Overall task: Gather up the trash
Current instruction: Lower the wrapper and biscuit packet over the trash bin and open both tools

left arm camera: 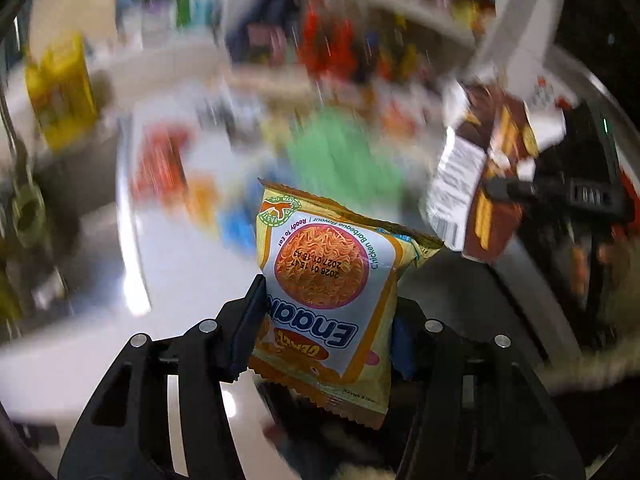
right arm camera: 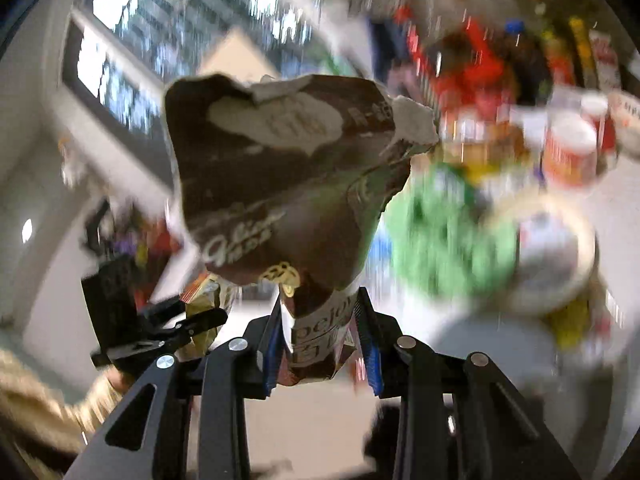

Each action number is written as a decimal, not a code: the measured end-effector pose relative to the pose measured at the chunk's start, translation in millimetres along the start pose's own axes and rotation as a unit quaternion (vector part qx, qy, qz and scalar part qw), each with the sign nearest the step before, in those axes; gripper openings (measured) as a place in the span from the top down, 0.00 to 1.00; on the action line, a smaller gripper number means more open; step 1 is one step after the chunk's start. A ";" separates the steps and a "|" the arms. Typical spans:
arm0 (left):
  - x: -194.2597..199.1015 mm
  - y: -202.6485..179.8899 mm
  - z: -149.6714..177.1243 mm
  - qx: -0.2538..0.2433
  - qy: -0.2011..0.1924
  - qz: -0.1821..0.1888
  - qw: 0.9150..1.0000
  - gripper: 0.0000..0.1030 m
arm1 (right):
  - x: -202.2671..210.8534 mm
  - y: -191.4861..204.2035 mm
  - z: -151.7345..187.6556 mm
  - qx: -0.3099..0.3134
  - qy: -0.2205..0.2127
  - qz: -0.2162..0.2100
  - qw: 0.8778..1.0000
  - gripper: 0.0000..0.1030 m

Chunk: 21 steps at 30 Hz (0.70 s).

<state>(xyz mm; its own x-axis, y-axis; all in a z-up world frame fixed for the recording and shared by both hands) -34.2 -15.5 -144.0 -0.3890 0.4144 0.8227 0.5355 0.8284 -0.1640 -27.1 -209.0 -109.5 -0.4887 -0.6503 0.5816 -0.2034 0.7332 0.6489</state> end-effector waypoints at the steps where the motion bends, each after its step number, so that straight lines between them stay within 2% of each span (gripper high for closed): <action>1: -9.1 -8.1 23.3 0.002 0.034 0.011 0.999 0.49 | -5.2 -3.6 18.8 -0.011 0.027 0.001 1.000 0.67; 2: -18.1 -16.8 43.6 -0.003 0.062 0.019 0.998 0.49 | -12.7 -10.7 46.5 -0.033 0.062 0.000 0.998 0.67; 4: -42.1 -31.8 81.7 -0.004 0.113 0.032 0.993 0.49 | -24.6 -26.2 84.1 -0.068 0.102 0.005 0.992 0.67; 6: -74.4 -40.8 110.8 0.007 0.157 0.052 0.986 0.49 | -37.4 -44.9 114.2 -0.091 0.130 0.016 0.987 0.67; 10: -145.4 -49.6 149.7 -0.004 0.224 0.052 0.973 0.49 | -66.8 -98.5 159.3 -0.131 0.167 0.055 0.976 0.67; 13: -199.4 -51.8 178.9 -0.020 0.268 0.036 0.962 0.49 | -96.5 -145.7 194.0 -0.140 0.201 0.103 0.964 0.67; 16: -240.7 -50.5 200.9 -0.021 0.307 0.020 0.951 0.49 | -116.6 -176.9 216.3 -0.141 0.227 0.144 0.953 0.67; 19: -263.3 -48.6 209.9 -0.030 0.324 0.005 0.946 0.48 | -131.5 -199.5 239.7 -0.137 0.252 0.176 0.942 0.67; 21: -276.8 -47.4 214.9 -0.047 0.341 -0.015 0.939 0.43 | -136.4 -213.3 244.9 -0.134 0.261 0.196 0.936 0.66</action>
Point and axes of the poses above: each gripper's, at about its wrist camera, not at the fingertips, and x roughly against the way its jaws point, y to its left, z to its underside, the point moved 6 cm from there along -x, roughly the way its jaws point, and after that the axes turned 7 degrees about -z, right-handed, at the moved point
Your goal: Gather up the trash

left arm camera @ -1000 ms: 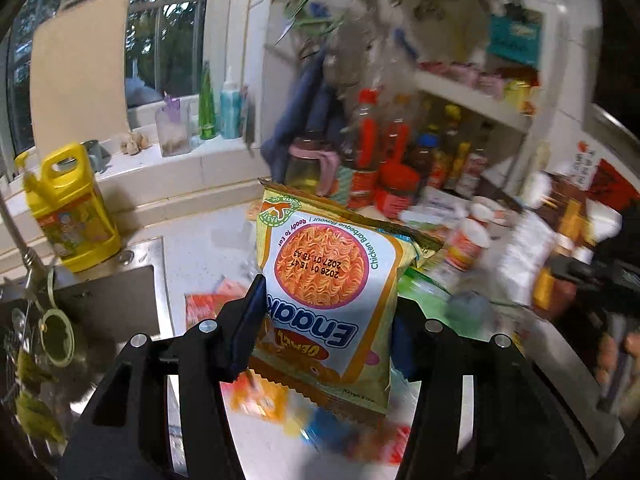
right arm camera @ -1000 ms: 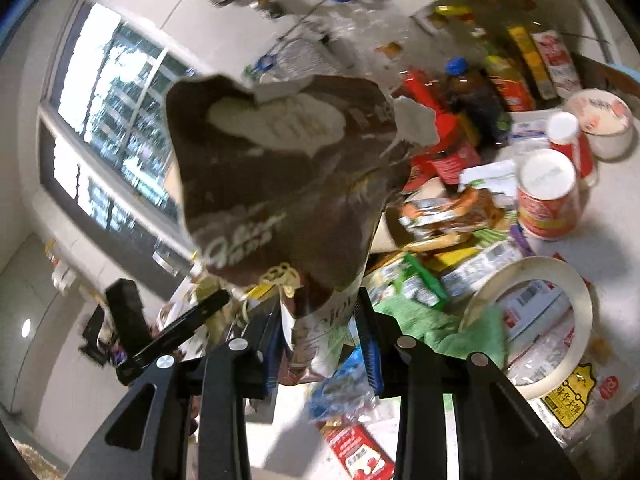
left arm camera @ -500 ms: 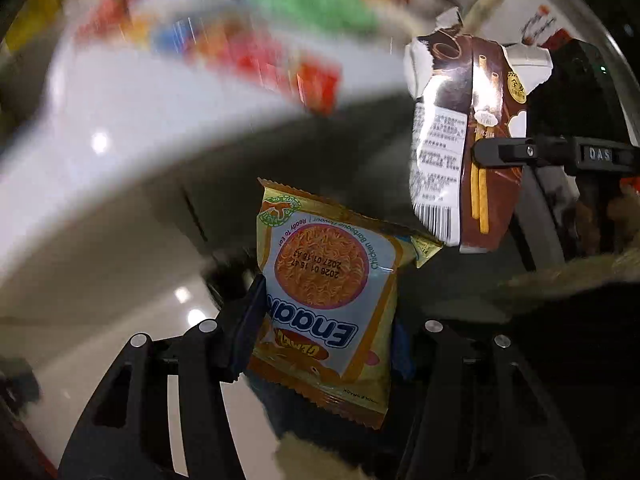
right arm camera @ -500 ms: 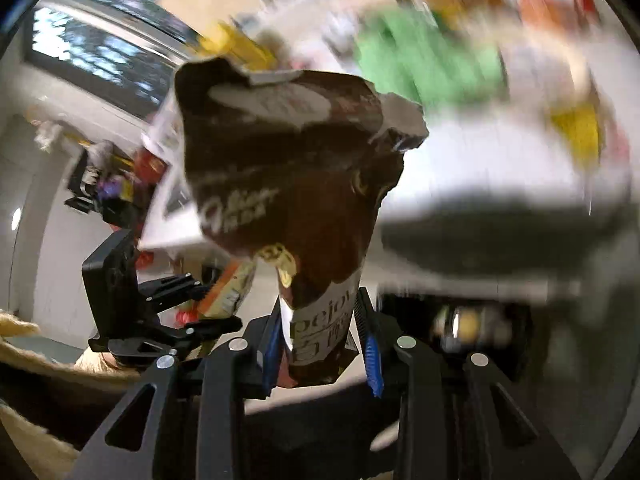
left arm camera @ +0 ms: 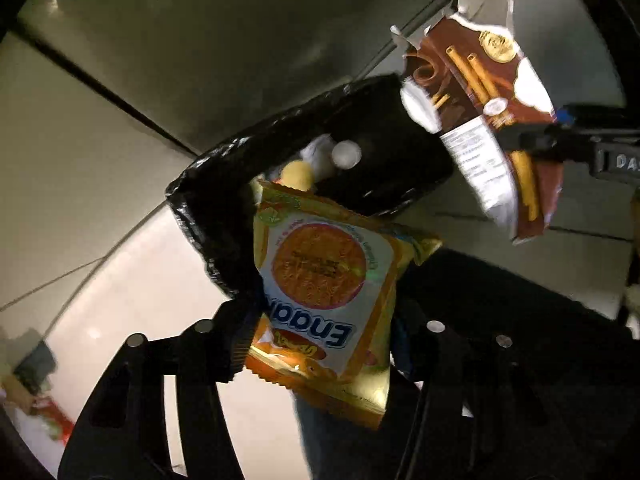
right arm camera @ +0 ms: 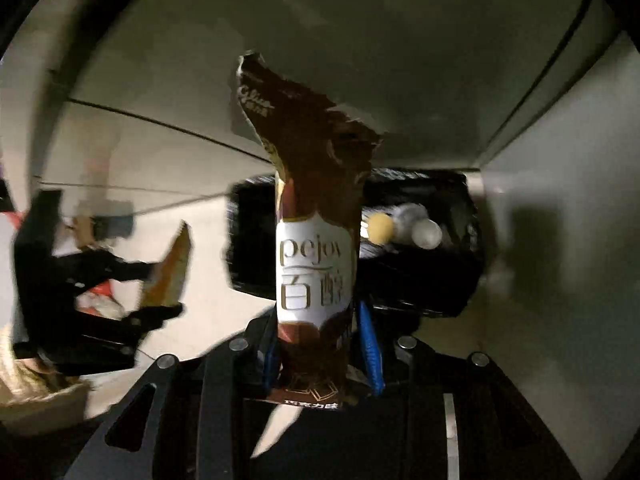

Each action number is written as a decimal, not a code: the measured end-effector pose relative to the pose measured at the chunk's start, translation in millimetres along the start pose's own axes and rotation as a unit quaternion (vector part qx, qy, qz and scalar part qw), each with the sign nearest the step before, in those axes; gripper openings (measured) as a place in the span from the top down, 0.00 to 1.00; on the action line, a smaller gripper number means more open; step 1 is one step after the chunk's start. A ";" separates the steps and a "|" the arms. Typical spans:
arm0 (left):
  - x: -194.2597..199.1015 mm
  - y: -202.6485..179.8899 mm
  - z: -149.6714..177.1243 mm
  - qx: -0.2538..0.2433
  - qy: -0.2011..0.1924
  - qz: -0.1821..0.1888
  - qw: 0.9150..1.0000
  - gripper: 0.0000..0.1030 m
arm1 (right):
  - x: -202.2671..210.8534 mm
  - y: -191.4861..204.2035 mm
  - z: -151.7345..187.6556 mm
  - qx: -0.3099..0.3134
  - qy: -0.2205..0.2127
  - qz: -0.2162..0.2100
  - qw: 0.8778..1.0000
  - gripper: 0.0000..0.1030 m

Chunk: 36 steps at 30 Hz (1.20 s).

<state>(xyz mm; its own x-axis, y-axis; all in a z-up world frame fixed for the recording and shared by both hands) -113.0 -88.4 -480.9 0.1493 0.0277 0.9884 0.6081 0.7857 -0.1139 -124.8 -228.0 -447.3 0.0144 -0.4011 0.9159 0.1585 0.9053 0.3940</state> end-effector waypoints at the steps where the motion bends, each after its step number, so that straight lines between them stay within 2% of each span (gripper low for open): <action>1: -5.2 1.3 -1.3 -0.002 0.008 -0.007 1.000 0.40 | -2.2 -1.7 -0.9 -0.001 0.003 0.007 1.000 0.63; 2: -8.9 2.9 -2.2 -0.002 0.015 -0.015 1.000 0.31 | -3.9 -6.0 -3.2 -0.003 0.004 0.020 1.000 0.43; 3: -11.4 5.4 -3.9 0.001 0.017 -0.026 1.000 0.24 | -2.6 -8.5 -5.1 -0.006 0.003 0.031 0.999 0.32; 4: -11.3 7.4 -5.9 0.005 0.016 -0.029 0.999 0.23 | -0.7 -10.3 -5.4 -0.011 -0.001 0.040 0.999 0.20; 5: -11.3 11.0 -3.2 0.008 0.015 -0.027 0.999 0.22 | 3.4 -12.7 -5.9 -0.017 -0.005 0.046 0.999 0.15; 8: -2.4 14.9 3.3 0.016 0.003 -0.028 0.999 0.22 | 19.5 -14.3 -5.2 -0.028 -0.015 0.044 0.999 0.14; 10: 12.6 13.0 7.7 0.008 -0.012 -0.031 0.999 0.22 | 35.9 -8.8 -3.4 -0.025 -0.029 0.026 0.999 0.14; 14: 78.2 3.9 24.4 -0.019 -0.083 -0.023 0.996 0.22 | 105.7 39.4 1.4 0.043 -0.077 -0.005 0.996 0.12; 15: 97.4 1.0 26.1 -0.019 -0.100 -0.019 0.995 0.22 | 127.4 56.4 -0.6 0.062 -0.094 -0.021 0.993 0.11; 17: 137.4 1.2 30.8 -0.013 -0.139 -0.016 0.990 0.20 | 178.9 94.4 -13.8 0.099 -0.149 -0.063 0.982 0.05; 18: 165.2 3.9 31.7 -0.001 -0.170 -0.006 0.985 0.15 | 208.9 111.6 -24.7 0.114 -0.186 -0.087 0.972 0.05; 19: 188.5 7.6 30.7 0.014 -0.197 -0.001 0.980 0.13 | 225.2 119.2 -32.9 0.123 -0.208 -0.098 0.965 0.05; 20: 206.2 9.8 29.5 0.025 -0.219 0.000 0.975 0.13 | 251.4 130.3 -47.8 0.135 -0.247 -0.107 0.954 0.05; 22: 248.2 19.2 22.1 0.052 -0.271 0.002 0.961 0.13 | 288.8 140.2 -78.3 0.146 -0.306 -0.098 0.936 0.05; 24: 284.7 29.1 14.3 0.079 -0.320 -0.008 0.944 0.13 | 320.5 145.4 -122.9 0.155 -0.360 -0.062 0.918 0.05; 26: 313.1 36.7 5.7 0.099 -0.359 -0.017 0.928 0.12 | 334.4 145.9 -156.0 0.158 -0.389 -0.036 0.907 0.05; 27: 325.9 42.4 0.1 0.114 -0.378 -0.025 0.919 0.12 | 343.1 145.6 -182.9 0.149 -0.402 -0.019 0.903 0.05; 30: 350.6 60.0 -14.2 0.158 -0.401 -0.043 0.901 0.12 | 346.3 137.5 -237.5 0.134 -0.403 0.011 0.905 0.05; 33: 356.6 77.8 -17.5 0.182 -0.411 -0.050 0.892 0.12 | 341.3 130.2 -285.7 0.137 -0.380 0.057 0.913 0.05; 36: 355.7 85.3 -21.9 0.192 -0.412 -0.054 0.889 0.12 | 328.9 117.0 -323.1 0.145 -0.341 0.094 0.924 0.05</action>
Point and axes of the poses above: each gripper's, at about its wrist camera, not at the fingertips, and x roughly against the way its jaws point, y to its left, z to its underside, the point moved 6 cm from there along -x, roughly the way its jaws point, and after that the axes turned 7 degrees about -z, right-handed, at the moved point
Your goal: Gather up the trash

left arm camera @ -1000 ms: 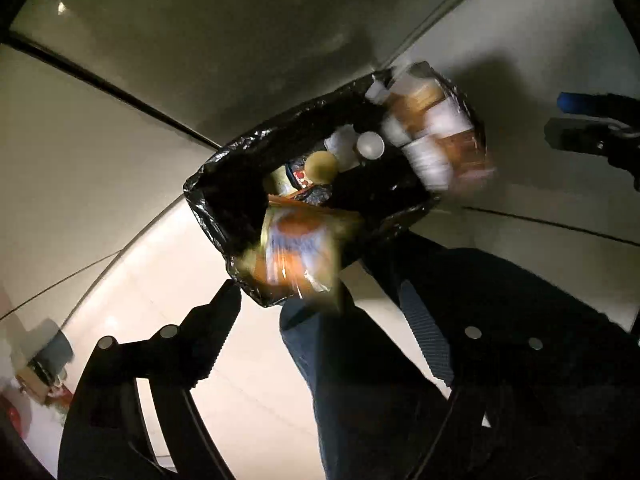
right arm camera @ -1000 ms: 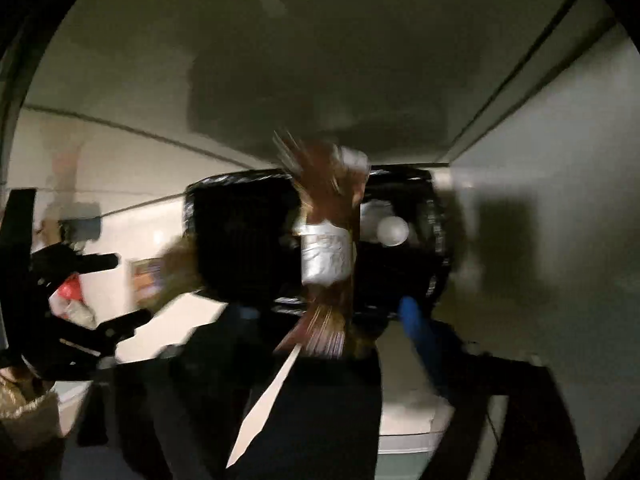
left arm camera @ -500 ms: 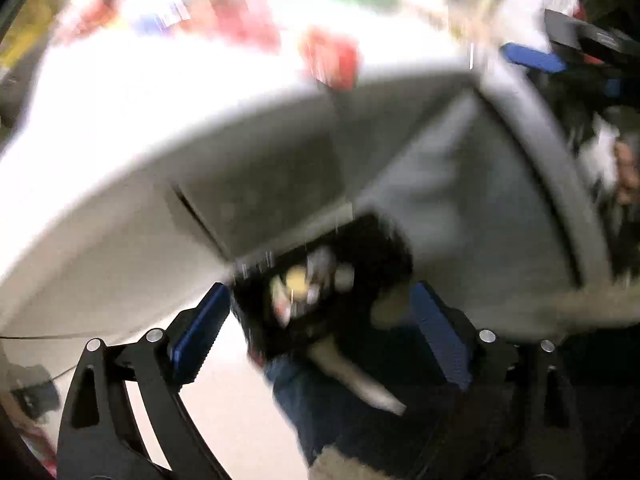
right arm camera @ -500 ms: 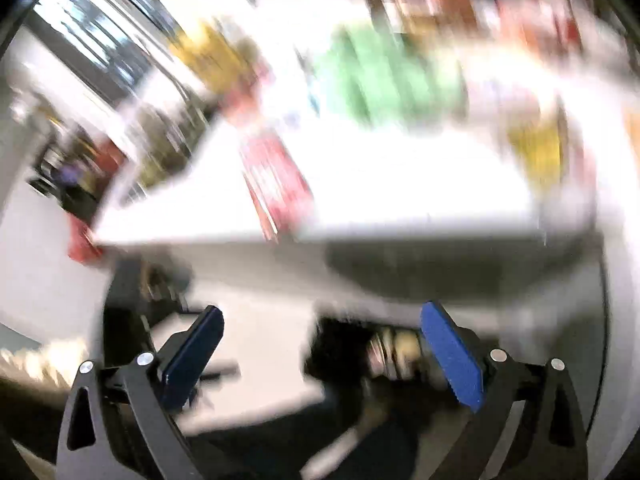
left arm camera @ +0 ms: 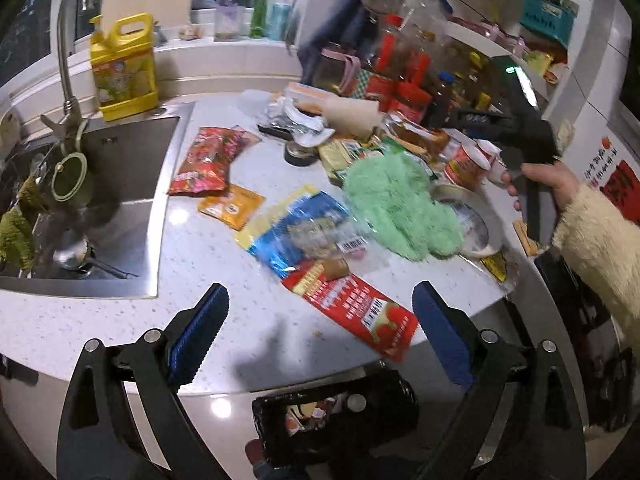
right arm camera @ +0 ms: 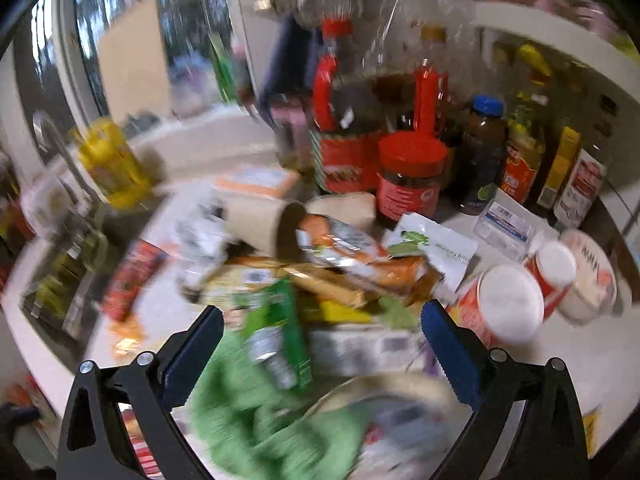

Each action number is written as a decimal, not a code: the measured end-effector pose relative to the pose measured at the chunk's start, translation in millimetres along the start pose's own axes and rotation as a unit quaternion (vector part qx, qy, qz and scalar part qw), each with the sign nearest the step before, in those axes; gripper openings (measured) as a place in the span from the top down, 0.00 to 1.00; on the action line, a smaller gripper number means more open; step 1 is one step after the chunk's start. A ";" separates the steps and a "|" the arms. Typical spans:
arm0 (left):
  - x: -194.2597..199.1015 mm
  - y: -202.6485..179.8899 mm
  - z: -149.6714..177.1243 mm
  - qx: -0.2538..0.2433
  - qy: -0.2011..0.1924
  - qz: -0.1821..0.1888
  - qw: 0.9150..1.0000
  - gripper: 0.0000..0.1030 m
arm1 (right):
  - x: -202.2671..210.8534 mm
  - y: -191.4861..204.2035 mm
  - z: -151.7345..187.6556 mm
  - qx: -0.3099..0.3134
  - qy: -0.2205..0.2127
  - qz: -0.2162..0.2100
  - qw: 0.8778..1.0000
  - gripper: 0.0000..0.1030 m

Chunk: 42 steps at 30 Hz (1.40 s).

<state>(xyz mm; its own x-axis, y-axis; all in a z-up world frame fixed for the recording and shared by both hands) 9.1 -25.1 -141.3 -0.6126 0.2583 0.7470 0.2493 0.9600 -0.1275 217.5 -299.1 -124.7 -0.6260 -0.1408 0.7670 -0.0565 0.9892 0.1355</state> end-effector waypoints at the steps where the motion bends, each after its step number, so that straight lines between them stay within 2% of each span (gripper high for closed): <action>1: -0.4 1.8 -1.0 0.000 0.001 -0.004 1.000 0.12 | -5.8 -3.0 -0.8 0.009 0.009 0.004 1.000 0.05; 4: -2.4 11.5 -2.9 0.003 0.007 -0.013 1.000 0.12 | -31.7 -8.9 -12.1 0.055 0.042 0.024 0.997 0.05; 13: -13.5 21.3 -6.5 0.027 0.018 -0.031 0.999 0.12 | -88.0 -16.1 -22.9 0.105 0.108 0.061 0.987 0.05; 15: -15.9 22.7 -7.3 0.027 0.021 -0.034 0.999 0.12 | -96.9 -12.9 -21.3 0.126 0.115 0.060 0.983 0.15; 16: -17.3 23.2 -7.6 0.028 0.022 -0.036 0.999 0.12 | -103.2 -12.0 -18.8 0.132 0.128 0.054 0.982 0.40; 17: -18.1 23.6 -7.8 0.028 0.023 -0.036 0.999 0.12 | -104.8 -11.8 -18.5 0.131 0.130 0.052 0.981 0.48; 19: -20.7 25.2 -9.1 0.029 0.025 -0.035 0.999 0.12 | -101.3 -11.2 -18.2 0.119 0.126 0.032 0.984 0.53; 20: -22.7 26.3 -9.9 0.028 0.026 -0.036 0.999 0.12 | -97.5 -11.6 -18.3 0.113 0.122 0.024 0.986 0.61; 23: -27.9 31.8 -14.7 0.031 0.028 -0.035 0.999 0.12 | -70.9 -15.8 -24.2 0.080 0.077 0.005 0.994 0.65; 26: -34.7 37.4 -21.9 0.041 0.029 -0.031 0.998 0.12 | -33.5 -22.3 -29.3 0.038 0.026 -0.026 0.999 0.65; 30: -55.9 35.0 -54.7 0.041 0.025 -0.016 0.999 0.12 | 19.1 -22.9 -24.3 -0.009 -0.041 -0.058 0.997 0.65; 31: -63.3 29.9 -65.3 0.030 0.024 -0.011 0.999 0.12 | 33.2 -22.5 -18.4 -0.027 -0.059 -0.070 0.995 0.65; 34: -101.1 -4.6 -111.9 -0.047 0.026 0.000 0.999 0.12 | 63.2 -22.5 2.0 -0.078 -0.095 -0.102 0.987 0.65; 38: -150.6 -57.2 -165.9 -0.130 0.029 0.039 0.990 0.12 | 85.0 -23.0 32.0 -0.115 -0.102 -0.117 0.981 0.65; 39: -166.2 -67.4 -177.4 -0.140 0.040 0.050 0.988 0.12 | 89.0 -24.7 37.9 -0.121 -0.099 -0.119 0.981 0.65; 42: -210.6 -83.3 -199.6 -0.148 0.066 0.050 0.985 0.12 | 105.3 -29.2 55.5 -0.133 -0.099 -0.115 0.979 0.65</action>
Point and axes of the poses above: each gripper's, at about its wrist camera, not at the fingertips, and x roughly against the way its jaws point, y to its left, z to its underside, the point moved 6 cm from there along -x, roughly the way its jaws point, and after that the axes turned 7 degrees about -z, right-handed, at the moved point
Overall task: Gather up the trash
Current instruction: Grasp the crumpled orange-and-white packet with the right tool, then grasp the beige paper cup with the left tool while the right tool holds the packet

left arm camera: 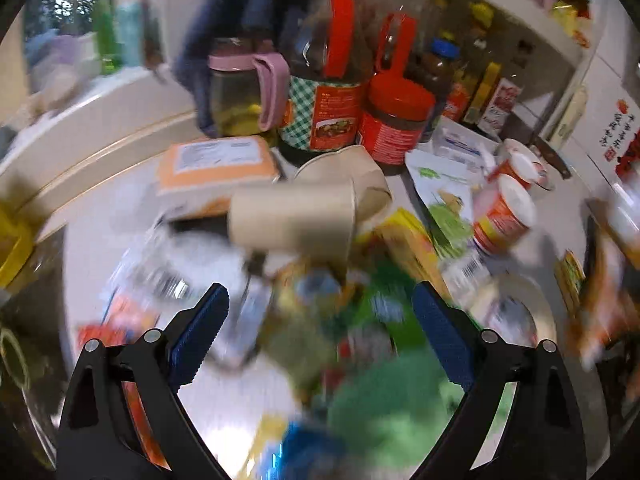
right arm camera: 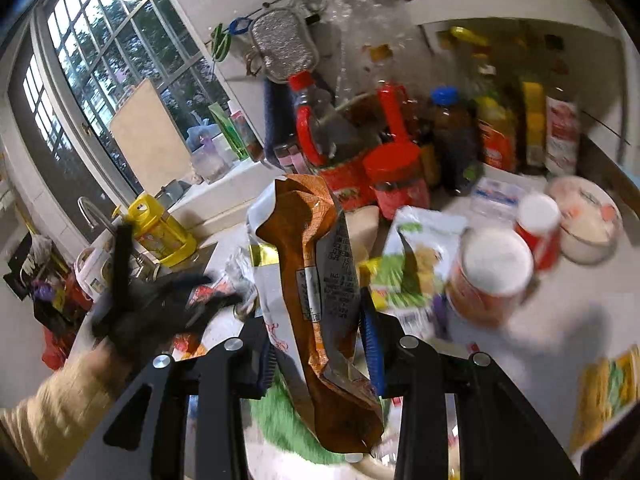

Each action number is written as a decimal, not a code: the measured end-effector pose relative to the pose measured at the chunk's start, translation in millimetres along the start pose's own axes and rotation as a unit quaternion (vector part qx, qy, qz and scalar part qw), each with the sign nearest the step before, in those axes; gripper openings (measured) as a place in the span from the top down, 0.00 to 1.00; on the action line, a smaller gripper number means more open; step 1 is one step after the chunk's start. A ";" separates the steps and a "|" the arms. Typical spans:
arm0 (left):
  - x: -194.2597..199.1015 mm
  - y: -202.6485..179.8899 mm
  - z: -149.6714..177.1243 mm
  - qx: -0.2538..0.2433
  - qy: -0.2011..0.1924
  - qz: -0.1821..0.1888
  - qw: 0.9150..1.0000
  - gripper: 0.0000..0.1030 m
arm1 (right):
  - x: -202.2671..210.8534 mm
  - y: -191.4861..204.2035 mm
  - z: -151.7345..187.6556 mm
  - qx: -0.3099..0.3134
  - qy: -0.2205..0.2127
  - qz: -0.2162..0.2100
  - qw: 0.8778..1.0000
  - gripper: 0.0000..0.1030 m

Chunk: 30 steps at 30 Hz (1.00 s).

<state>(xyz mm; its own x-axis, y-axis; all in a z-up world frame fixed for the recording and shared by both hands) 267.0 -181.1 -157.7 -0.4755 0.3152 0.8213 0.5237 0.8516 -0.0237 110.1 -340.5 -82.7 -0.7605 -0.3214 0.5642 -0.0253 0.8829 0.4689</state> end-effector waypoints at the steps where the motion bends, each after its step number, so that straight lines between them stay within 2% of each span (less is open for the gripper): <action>1: -10.9 0.9 -6.2 0.001 0.006 -0.004 1.000 0.12 | 4.9 -2.5 1.6 -0.003 -0.003 0.002 1.000 0.65; 5: -45.0 5.5 -23.0 0.012 0.027 -0.013 0.999 0.12 | 14.8 -5.7 6.3 -0.009 -0.006 0.003 1.000 0.65; 8: -58.9 12.6 -29.7 0.019 0.027 -0.029 0.999 0.12 | 15.0 -6.9 10.1 -0.010 -0.005 0.004 1.000 0.65; 10: -62.1 15.8 -30.7 0.027 0.026 -0.027 0.999 0.19 | 12.6 -7.4 12.7 -0.014 -0.005 0.002 1.000 0.65; 11: -62.6 17.3 -30.1 0.033 0.025 -0.022 0.999 0.40 | 11.1 -7.0 14.0 -0.015 -0.005 0.001 1.000 0.65; 12: -63.8 19.3 -28.7 0.038 0.031 -0.019 0.999 0.77 | 9.8 -6.4 15.0 -0.016 -0.004 -0.002 1.000 0.65; 14: -67.5 22.3 -24.6 0.043 0.042 -0.018 0.998 0.93 | 7.4 -4.0 16.0 -0.013 -0.003 -0.004 1.000 0.65; 17: -59.0 22.5 -19.2 0.032 0.026 -0.016 0.999 0.95 | 4.8 1.2 14.6 -0.008 -0.005 -0.009 1.000 0.65; 20: -35.7 28.0 -17.0 0.048 -0.003 0.001 0.999 0.96 | 2.5 5.7 13.5 -0.007 -0.006 -0.016 1.000 0.65; 22: -16.5 29.3 -17.5 0.046 -0.022 -0.002 0.999 0.96 | 1.6 10.0 11.9 -0.005 -0.011 -0.020 1.000 0.65; 26: 28.4 32.4 -21.7 0.050 -0.060 -0.010 0.997 0.96 | 1.7 22.6 6.3 0.004 -0.020 -0.031 0.999 0.65; 30: 92.3 36.0 -14.9 0.051 -0.111 -0.016 0.992 0.96 | 6.3 40.9 0.3 0.016 -0.029 -0.046 0.998 0.65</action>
<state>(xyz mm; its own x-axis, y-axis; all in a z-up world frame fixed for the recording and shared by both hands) 252.5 -127.5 -74.3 -0.6410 0.3613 0.6772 0.4369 0.8971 -0.0652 104.1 -306.4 -60.1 -0.7899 -0.3822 0.4796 -0.1172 0.8617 0.4937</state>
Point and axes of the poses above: each gripper's, at about its wrist camera, not at the fingertips, and x roughly against the way its jaws point, y to its left, z to its underside, the point moved 6 cm from there along -x, roughly the way its jaws point, and after that the axes turned 7 degrees about -z, right-handed, at the moved point
